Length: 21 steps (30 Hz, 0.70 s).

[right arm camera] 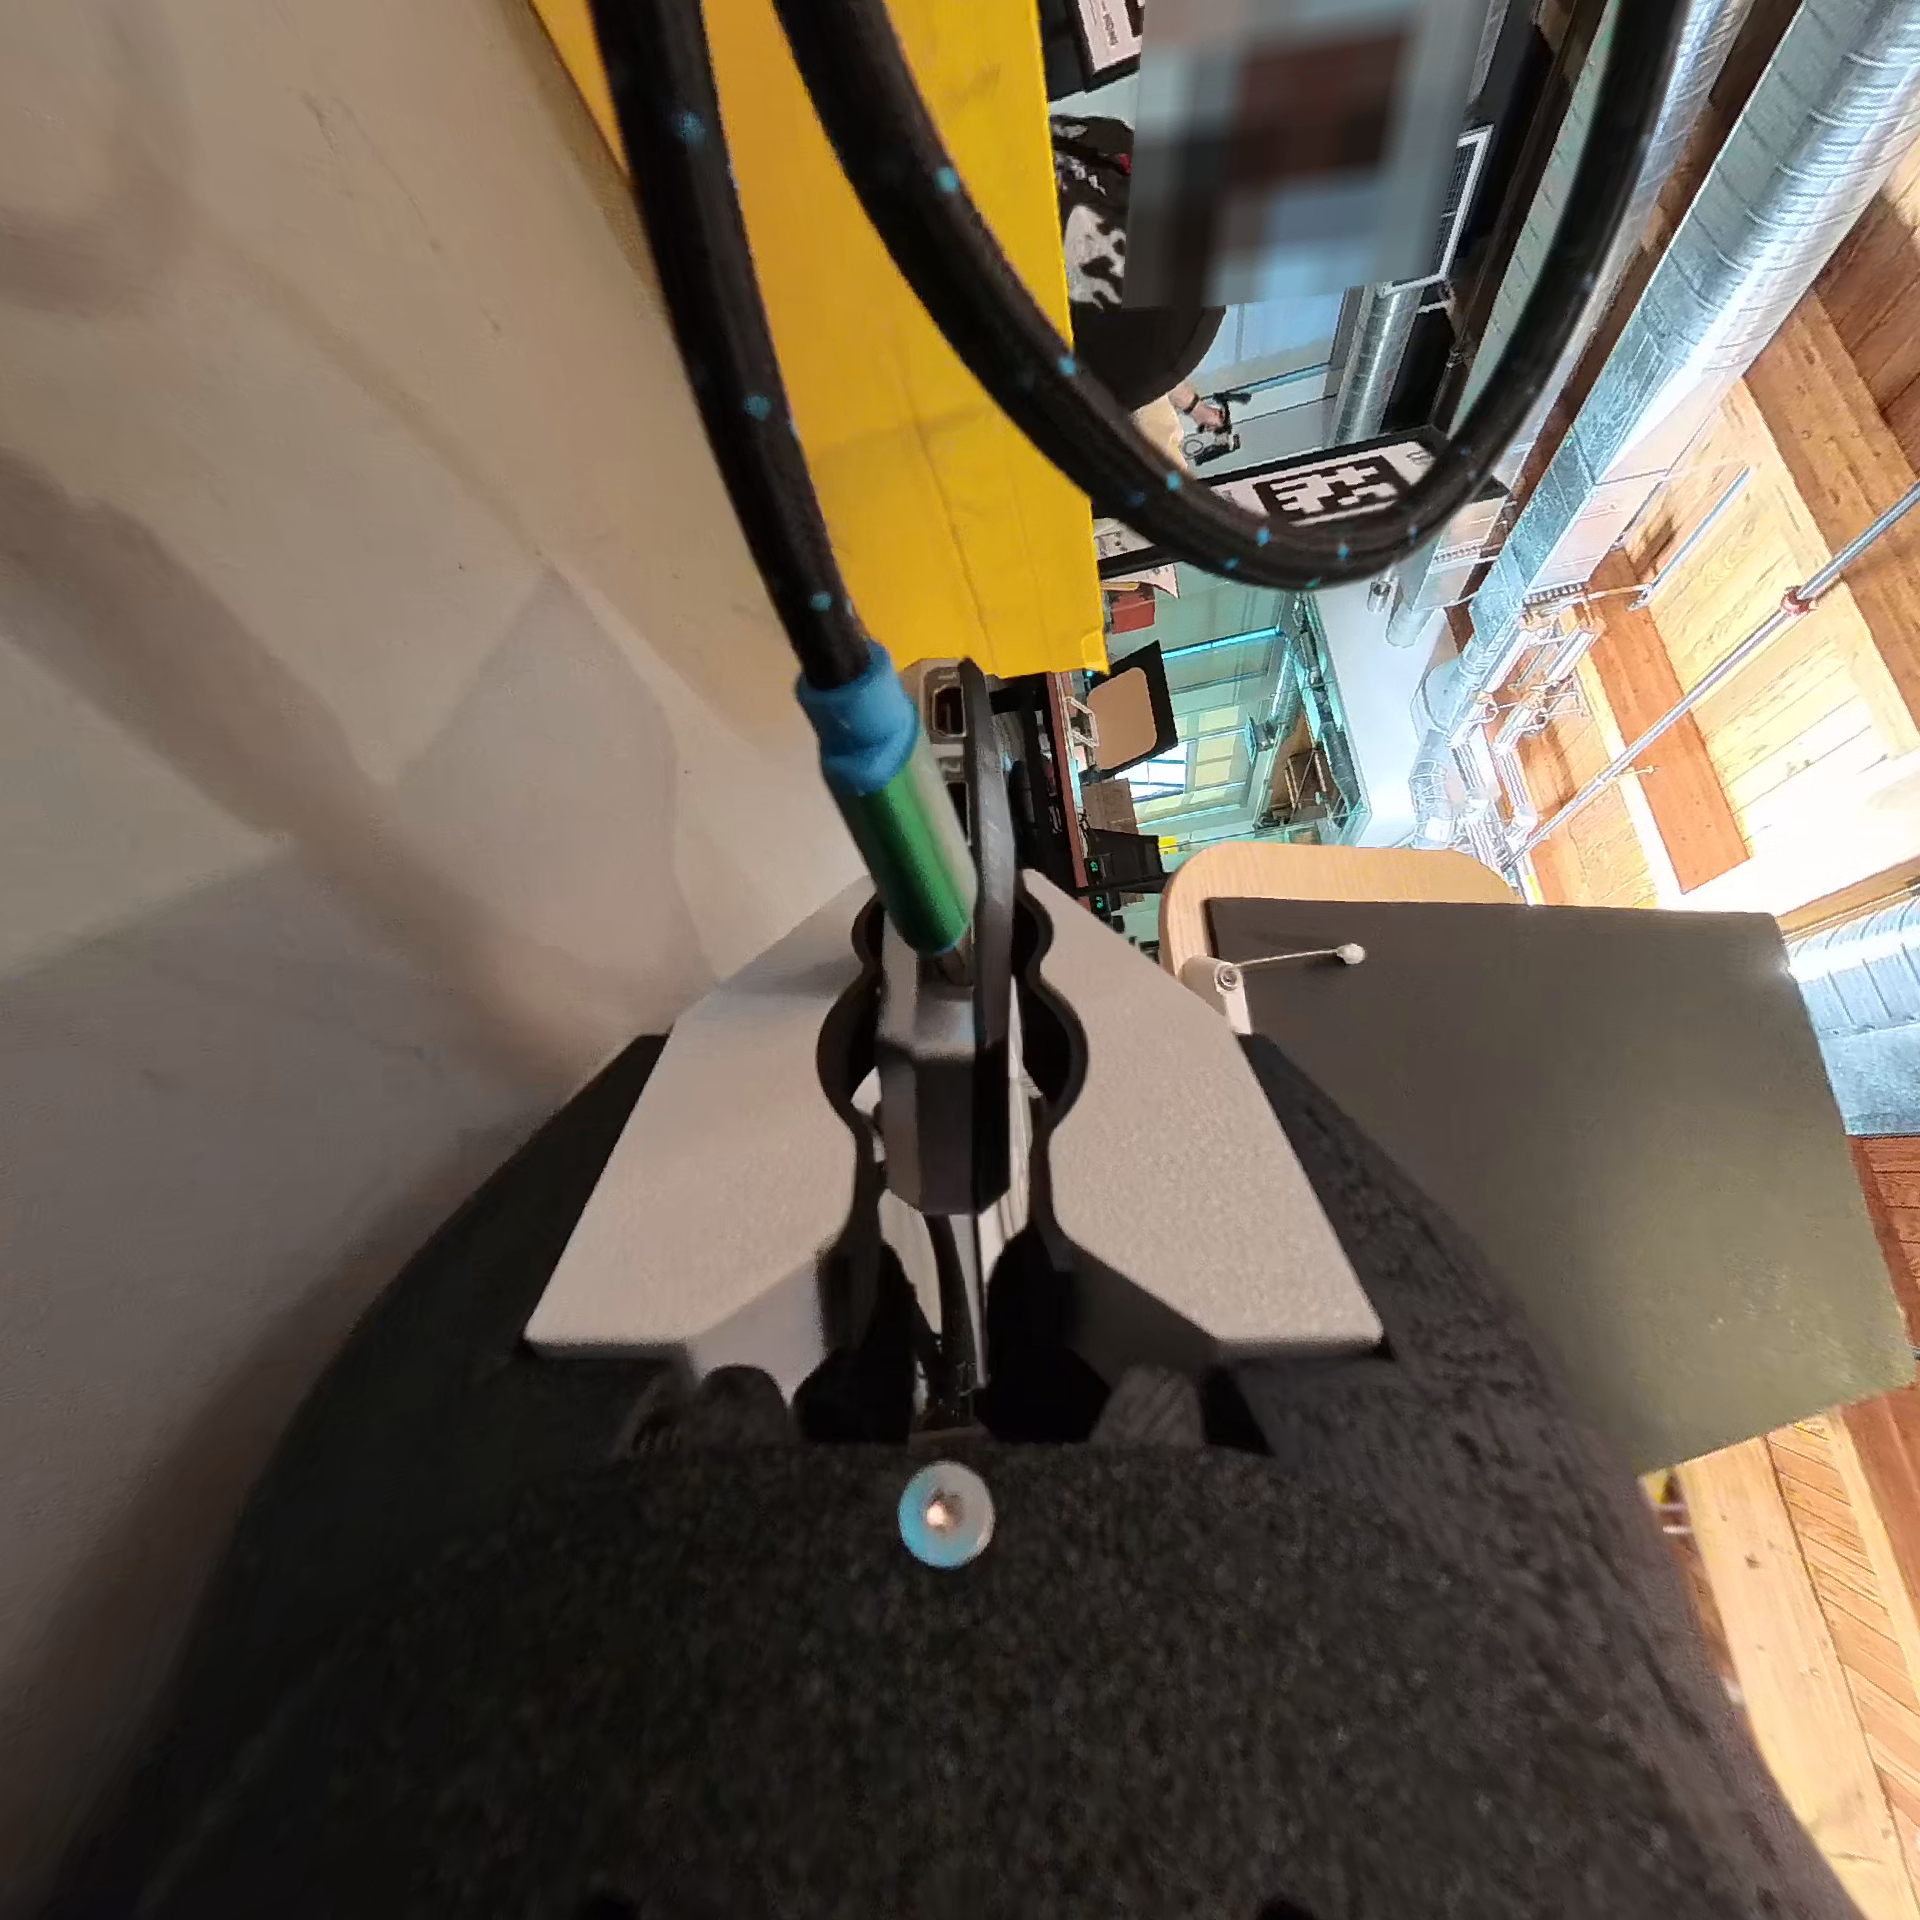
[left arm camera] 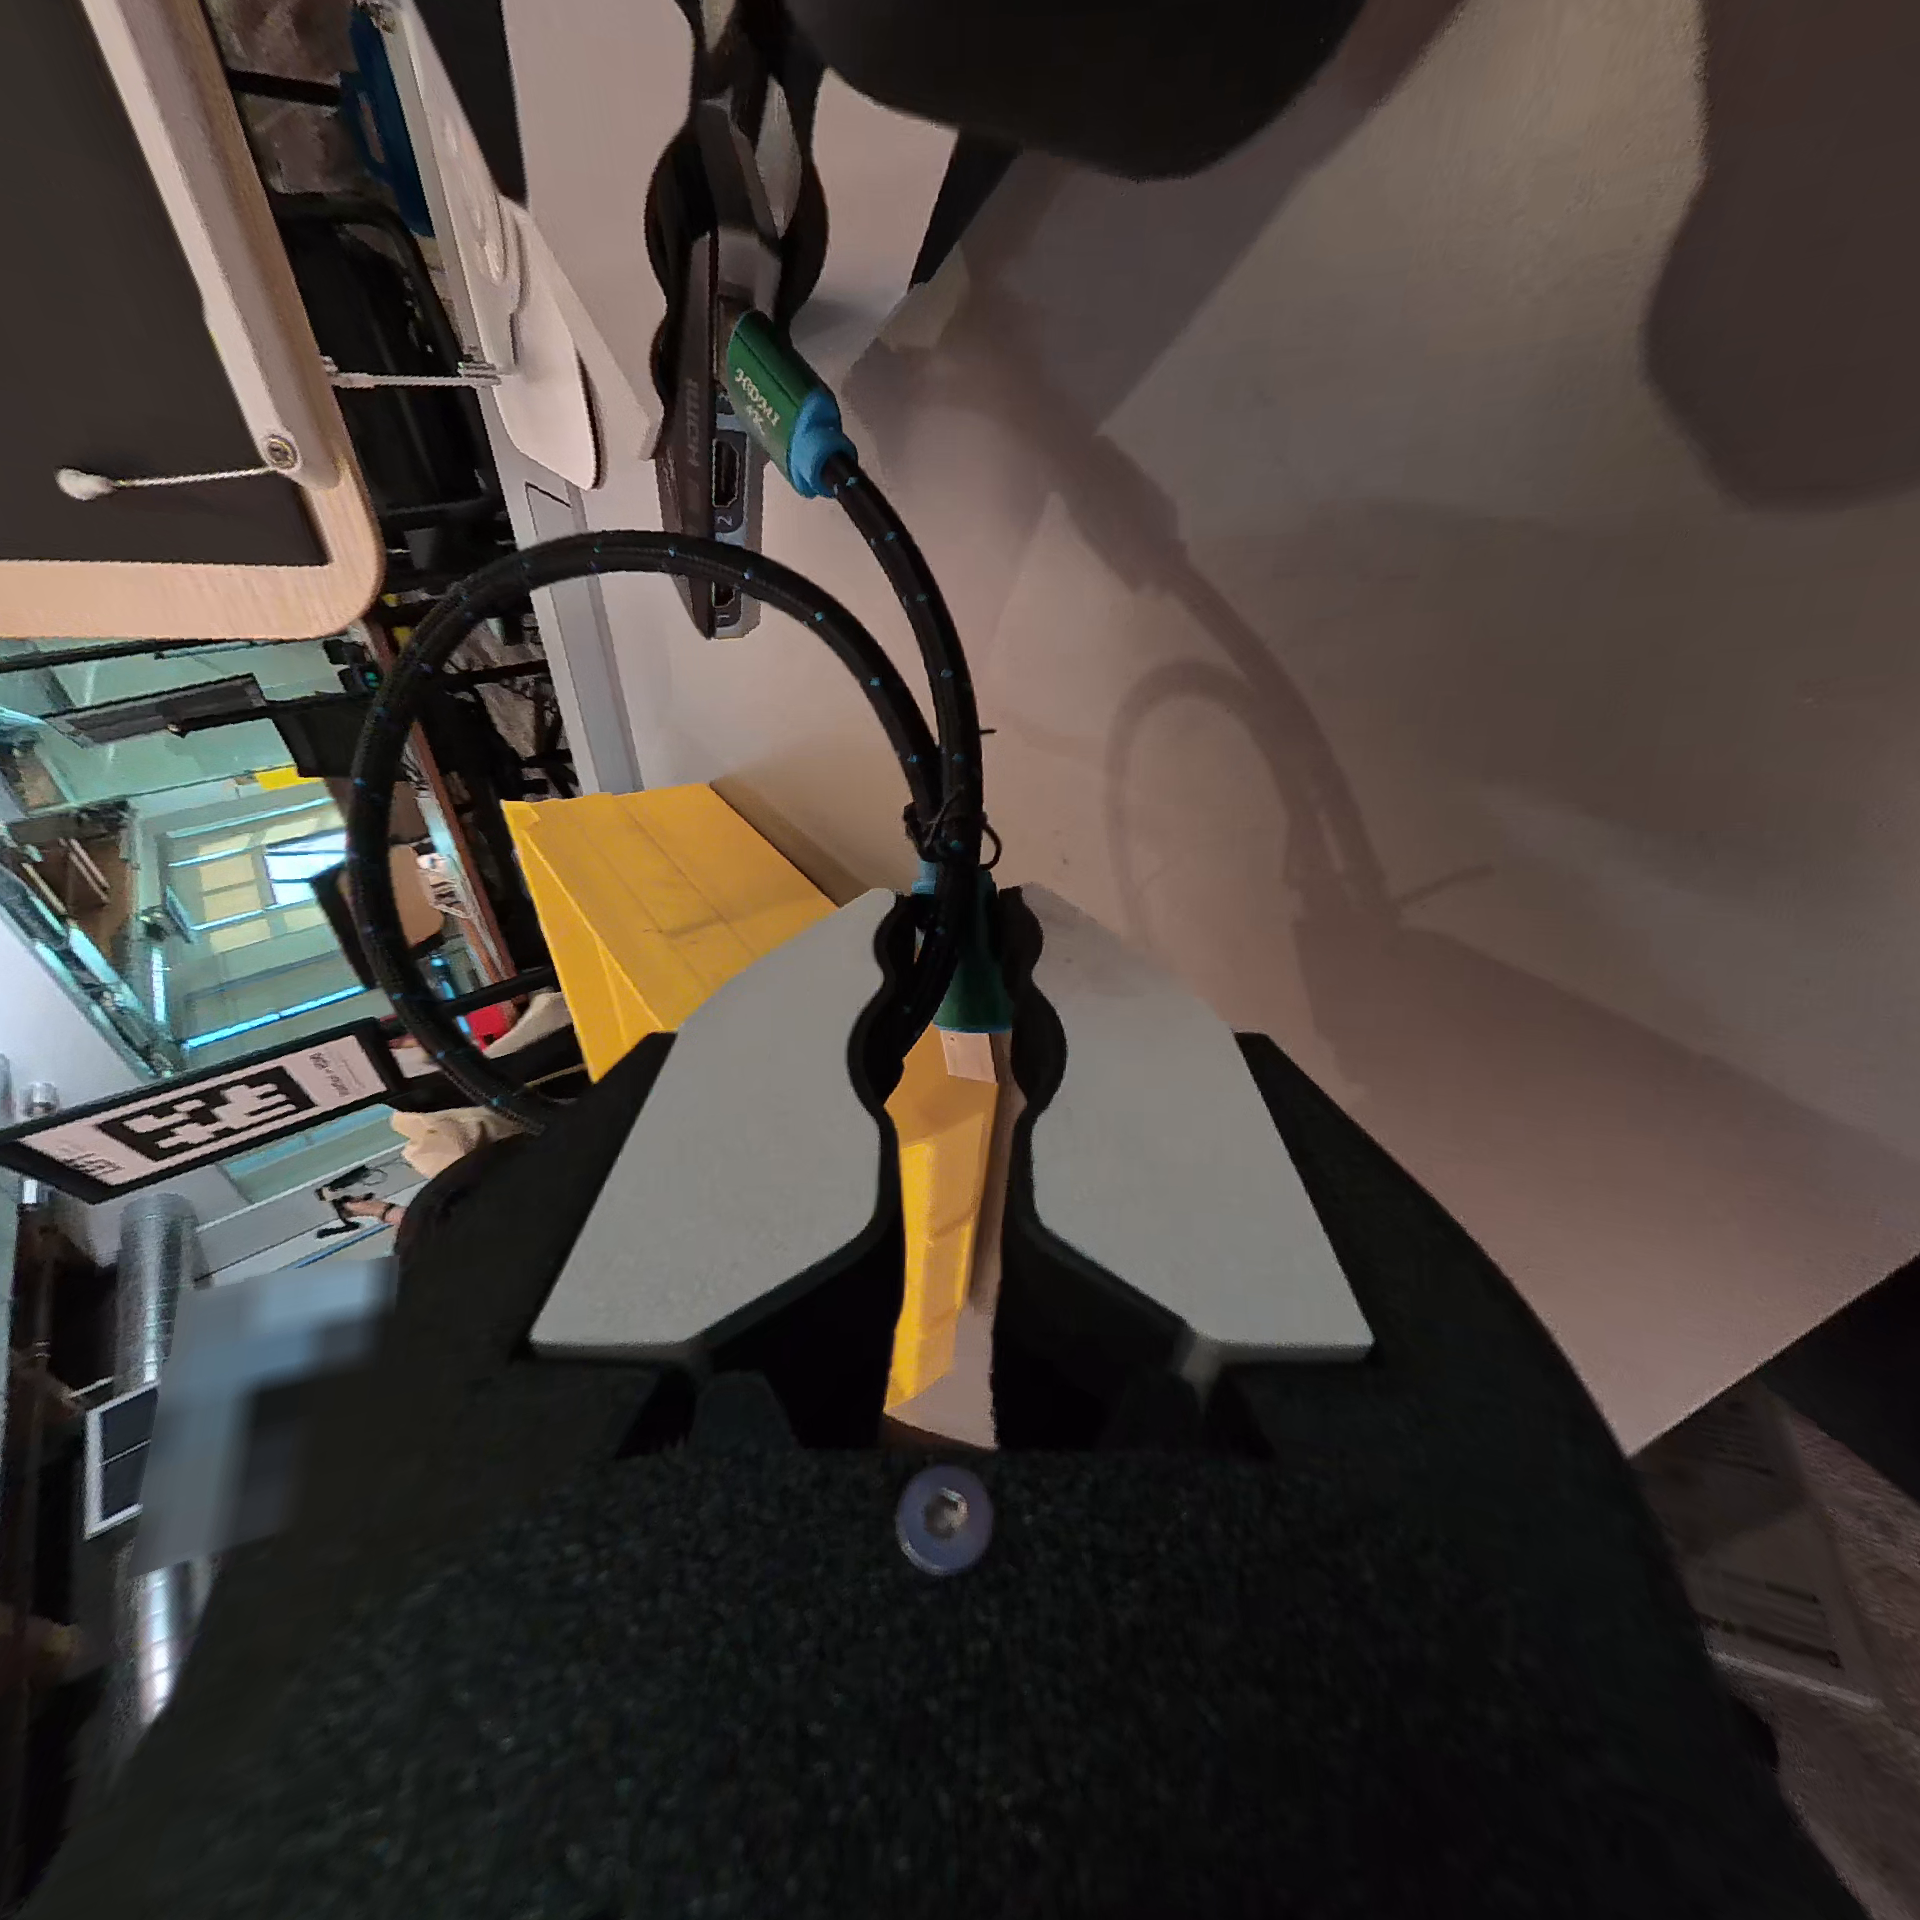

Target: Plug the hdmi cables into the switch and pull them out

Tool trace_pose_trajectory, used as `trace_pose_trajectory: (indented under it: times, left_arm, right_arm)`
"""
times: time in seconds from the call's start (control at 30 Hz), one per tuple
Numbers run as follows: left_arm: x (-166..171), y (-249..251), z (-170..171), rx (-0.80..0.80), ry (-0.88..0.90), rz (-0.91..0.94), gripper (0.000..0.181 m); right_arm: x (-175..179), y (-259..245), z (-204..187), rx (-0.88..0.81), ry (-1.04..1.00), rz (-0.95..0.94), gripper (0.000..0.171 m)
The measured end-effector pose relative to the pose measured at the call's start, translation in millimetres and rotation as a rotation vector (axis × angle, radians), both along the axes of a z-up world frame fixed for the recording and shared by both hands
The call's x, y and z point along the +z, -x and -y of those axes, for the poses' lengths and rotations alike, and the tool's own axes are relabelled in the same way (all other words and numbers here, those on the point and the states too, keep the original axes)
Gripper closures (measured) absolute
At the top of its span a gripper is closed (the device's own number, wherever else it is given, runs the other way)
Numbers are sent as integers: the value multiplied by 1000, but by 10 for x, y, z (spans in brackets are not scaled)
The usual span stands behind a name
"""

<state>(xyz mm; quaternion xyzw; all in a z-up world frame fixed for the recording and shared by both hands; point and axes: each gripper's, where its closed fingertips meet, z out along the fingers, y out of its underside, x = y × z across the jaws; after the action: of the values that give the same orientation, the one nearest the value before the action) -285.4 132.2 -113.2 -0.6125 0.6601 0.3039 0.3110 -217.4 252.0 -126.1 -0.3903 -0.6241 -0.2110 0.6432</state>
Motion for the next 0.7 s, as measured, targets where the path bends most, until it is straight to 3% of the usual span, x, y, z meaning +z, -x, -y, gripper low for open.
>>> trace_pose_trajectory:
  times: [0.37, 0.7]
  left_arm:
    - [73, -56, 7, 177, -4, 62, 166]
    - [239, -263, -33, 248, -26, 319, 162]
  right_arm:
    - [0, 5, -62, -83, -24, 32, 151]
    - [95, -66, -93, -115, -7, -10, 151]
